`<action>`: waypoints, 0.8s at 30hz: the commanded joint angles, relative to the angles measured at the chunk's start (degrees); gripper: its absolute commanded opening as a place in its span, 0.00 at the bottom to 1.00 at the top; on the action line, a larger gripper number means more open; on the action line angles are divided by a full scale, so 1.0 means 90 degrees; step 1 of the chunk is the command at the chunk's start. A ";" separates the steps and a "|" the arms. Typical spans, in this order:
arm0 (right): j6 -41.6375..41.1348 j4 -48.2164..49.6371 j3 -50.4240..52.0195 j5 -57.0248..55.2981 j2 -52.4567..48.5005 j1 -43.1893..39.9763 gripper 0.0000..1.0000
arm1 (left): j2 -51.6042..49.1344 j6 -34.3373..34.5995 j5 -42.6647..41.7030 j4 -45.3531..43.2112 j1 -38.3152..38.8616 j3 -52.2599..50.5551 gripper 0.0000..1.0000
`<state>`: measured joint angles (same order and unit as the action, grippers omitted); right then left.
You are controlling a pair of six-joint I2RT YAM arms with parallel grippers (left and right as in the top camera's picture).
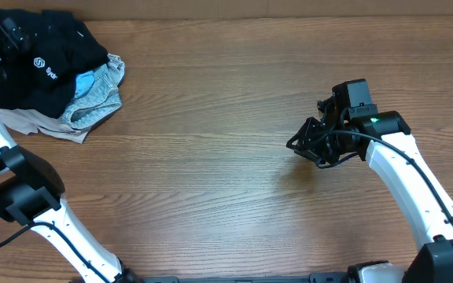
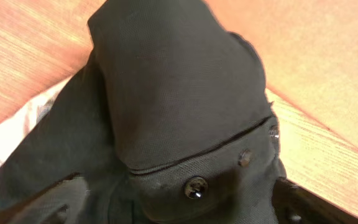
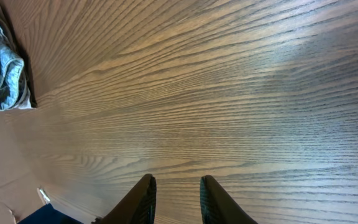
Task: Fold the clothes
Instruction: 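Carry the bundle with the left gripper onto the top-left clothes pile, then release the bundle on the pile and withdraw the right gripper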
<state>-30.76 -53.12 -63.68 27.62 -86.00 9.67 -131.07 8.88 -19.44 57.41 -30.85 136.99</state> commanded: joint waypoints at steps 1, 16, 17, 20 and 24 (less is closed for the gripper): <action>0.0102 0.0029 -0.0051 -0.0083 0.0007 -0.0017 0.27 | 0.0189 -0.0131 -0.0056 0.0168 0.0097 0.0260 1.00; 0.1435 0.0180 -0.1549 -0.1253 0.1321 -0.0017 0.34 | 0.2781 -0.2888 -0.1438 0.3466 0.1149 0.2001 1.00; 0.1498 0.0197 -0.1671 -0.1256 0.1462 -0.0017 0.39 | 0.2965 -0.2926 -0.1387 0.3784 0.1348 0.2001 1.00; 0.1834 0.0199 -0.1960 -0.1226 0.1931 -0.0017 0.57 | 0.3393 -0.2803 -0.0923 0.4379 0.1892 0.1984 1.00; 0.1921 0.0136 -0.1982 -0.1212 0.2569 -0.0017 1.00 | 0.3713 -0.1894 0.0129 0.4376 0.2448 0.1962 1.00</action>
<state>-15.86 -51.46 -80.66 17.50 -65.80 9.67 -96.25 -11.84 -26.09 96.53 -11.11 155.37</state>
